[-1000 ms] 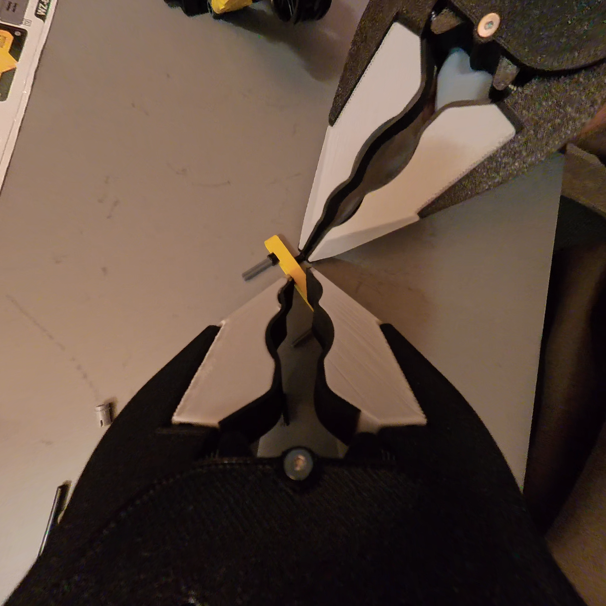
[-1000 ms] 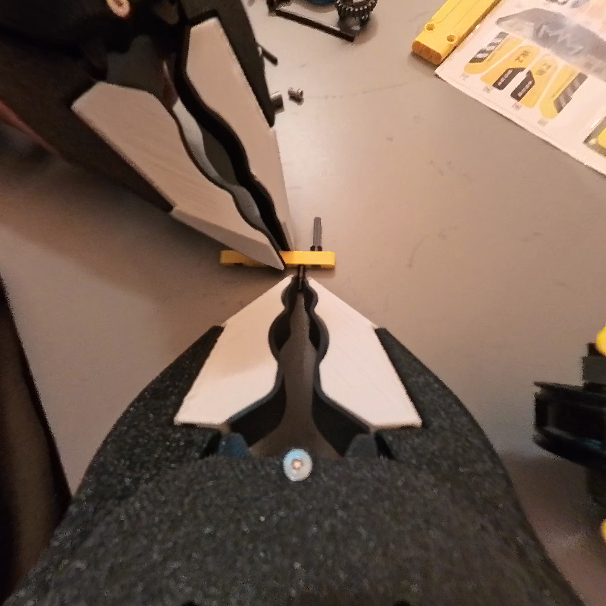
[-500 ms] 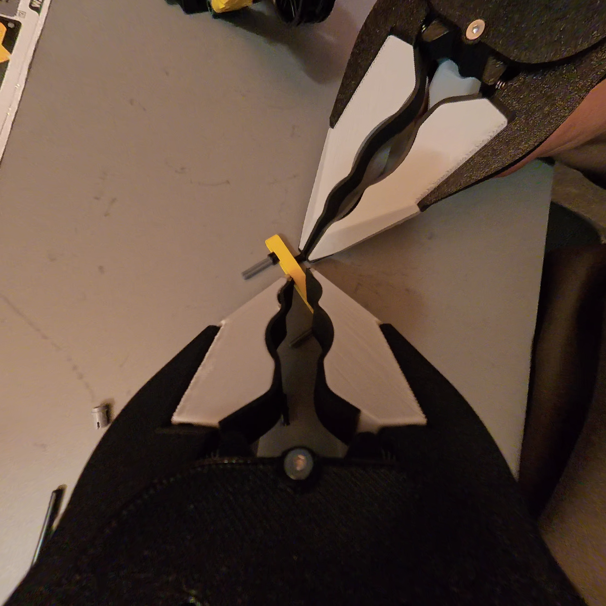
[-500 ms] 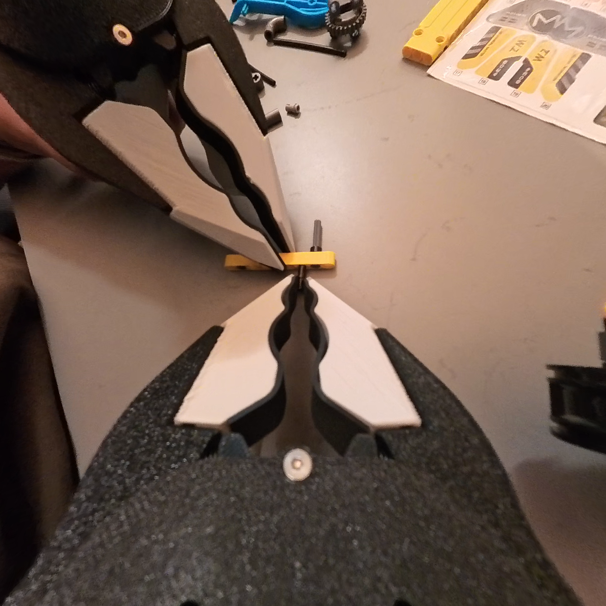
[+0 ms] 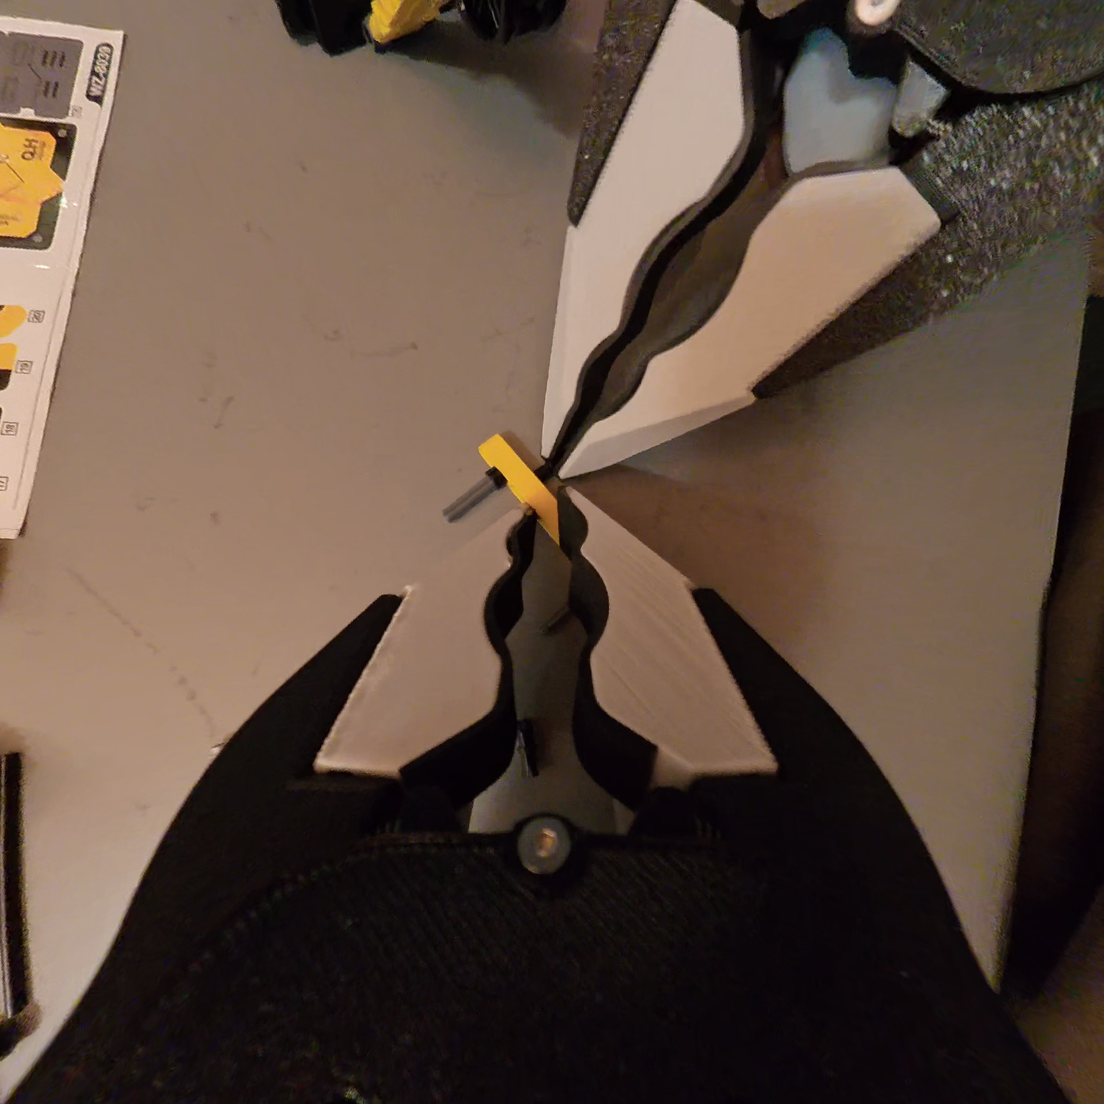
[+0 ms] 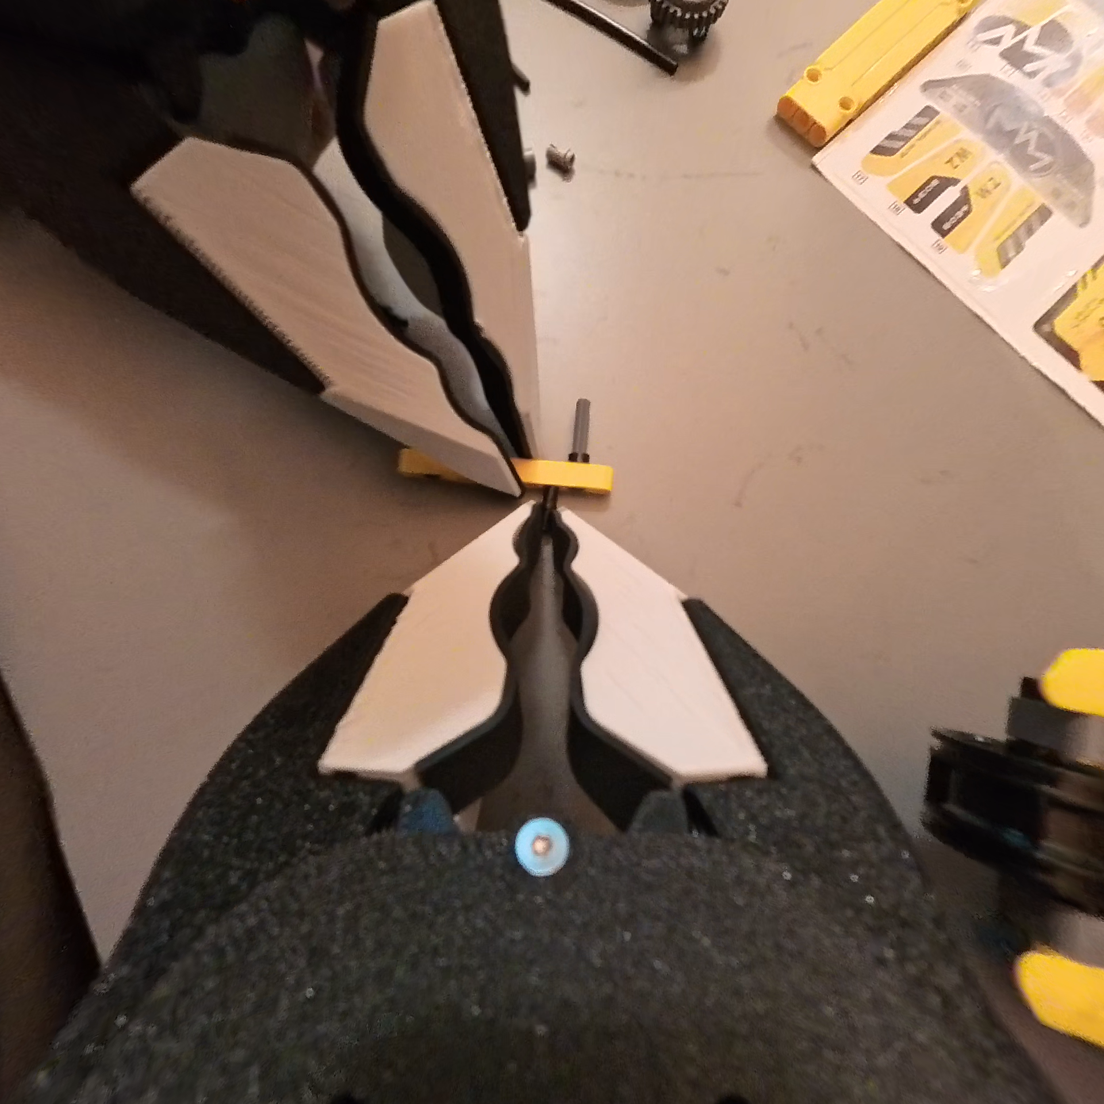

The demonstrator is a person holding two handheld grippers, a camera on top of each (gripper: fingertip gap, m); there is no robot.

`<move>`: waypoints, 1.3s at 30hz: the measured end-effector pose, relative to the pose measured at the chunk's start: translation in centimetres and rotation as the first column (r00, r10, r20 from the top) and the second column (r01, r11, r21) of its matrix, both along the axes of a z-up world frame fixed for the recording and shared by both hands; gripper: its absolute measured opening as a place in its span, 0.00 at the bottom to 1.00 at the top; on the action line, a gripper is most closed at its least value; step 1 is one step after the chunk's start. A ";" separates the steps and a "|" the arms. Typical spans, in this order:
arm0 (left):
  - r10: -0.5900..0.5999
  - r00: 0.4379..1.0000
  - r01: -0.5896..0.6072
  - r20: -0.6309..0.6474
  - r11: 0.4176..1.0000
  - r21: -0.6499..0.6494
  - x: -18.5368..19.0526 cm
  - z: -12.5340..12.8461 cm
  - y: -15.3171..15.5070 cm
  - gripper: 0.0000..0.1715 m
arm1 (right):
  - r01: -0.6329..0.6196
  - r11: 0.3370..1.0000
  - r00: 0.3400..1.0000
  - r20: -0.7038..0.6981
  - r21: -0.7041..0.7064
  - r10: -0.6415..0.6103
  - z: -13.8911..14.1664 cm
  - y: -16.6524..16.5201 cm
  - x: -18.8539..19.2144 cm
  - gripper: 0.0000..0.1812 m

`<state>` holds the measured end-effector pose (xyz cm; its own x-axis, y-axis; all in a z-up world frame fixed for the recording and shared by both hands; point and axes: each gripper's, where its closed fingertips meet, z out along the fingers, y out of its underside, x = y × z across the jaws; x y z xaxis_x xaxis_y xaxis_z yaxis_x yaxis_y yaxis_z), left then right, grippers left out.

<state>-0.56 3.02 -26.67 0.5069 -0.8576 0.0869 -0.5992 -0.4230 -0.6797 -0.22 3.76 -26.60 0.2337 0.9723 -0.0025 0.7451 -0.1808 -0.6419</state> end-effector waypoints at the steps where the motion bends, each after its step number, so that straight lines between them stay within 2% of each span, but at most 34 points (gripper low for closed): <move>1: -0.004 1.000 0.004 -0.001 1.000 0.006 0.0 0.0 0.0 0.04 | 0.000 1.000 1.000 -0.012 -0.022 0.000 0.0 0.0 0.0 0.00; 3: -0.019 1.000 0.019 -0.005 1.000 0.014 0.0 0.0 0.0 0.04 | -0.017 0.999 1.000 -0.016 -0.036 0.017 0.0 0.0 0.0 0.00; 11: -0.053 0.998 0.053 -0.018 0.998 0.021 0.0 0.0 0.0 0.03 | -0.223 0.960 0.974 0.091 0.168 0.210 0.0 -0.1 -0.1 0.00; 14: -0.070 0.997 0.071 -0.040 0.997 0.029 0.0 0.0 0.0 0.03 | -0.239 0.960 0.969 0.101 0.147 0.225 0.1 -0.1 -0.1 0.00; 20: -0.099 0.993 0.105 -0.070 0.991 0.084 0.0 0.0 0.1 0.03 | -0.105 0.993 0.994 -0.033 -0.062 0.103 0.1 0.0 -0.3 0.00; 23: -0.093 0.995 0.098 -0.047 0.990 0.098 0.0 0.0 0.3 0.00 | -0.033 0.995 0.996 -0.088 -0.099 0.025 0.3 0.6 -0.8 0.00; 27: -0.084 0.995 0.089 -0.056 0.991 0.103 0.0 0.0 0.4 0.00 | -0.025 1.000 0.998 -0.062 0.001 0.025 0.3 1.1 -1.3 0.00; 33: -0.074 0.996 0.079 -0.053 0.992 0.100 -0.4 0.2 0.3 0.00 | -0.002 1.000 0.998 -0.070 0.008 0.003 0.4 1.2 -0.9 0.00; 37: -0.085 0.996 0.084 0.030 0.996 0.043 -0.2 0.7 -0.4 0.03 | 0.044 0.999 0.989 -0.139 -0.030 -0.048 0.9 0.9 -0.2 0.10; 39: -0.082 0.995 0.081 0.061 0.997 0.010 -0.3 0.9 -0.5 0.09 | 0.054 0.998 0.986 -0.158 -0.017 -0.056 1.0 0.8 0.2 0.12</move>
<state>-0.85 2.54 -25.80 0.4294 -0.8965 0.1091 -0.5884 -0.3693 -0.7193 0.01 4.54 -25.57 0.2829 0.9575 -0.0556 0.6232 -0.2276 -0.7482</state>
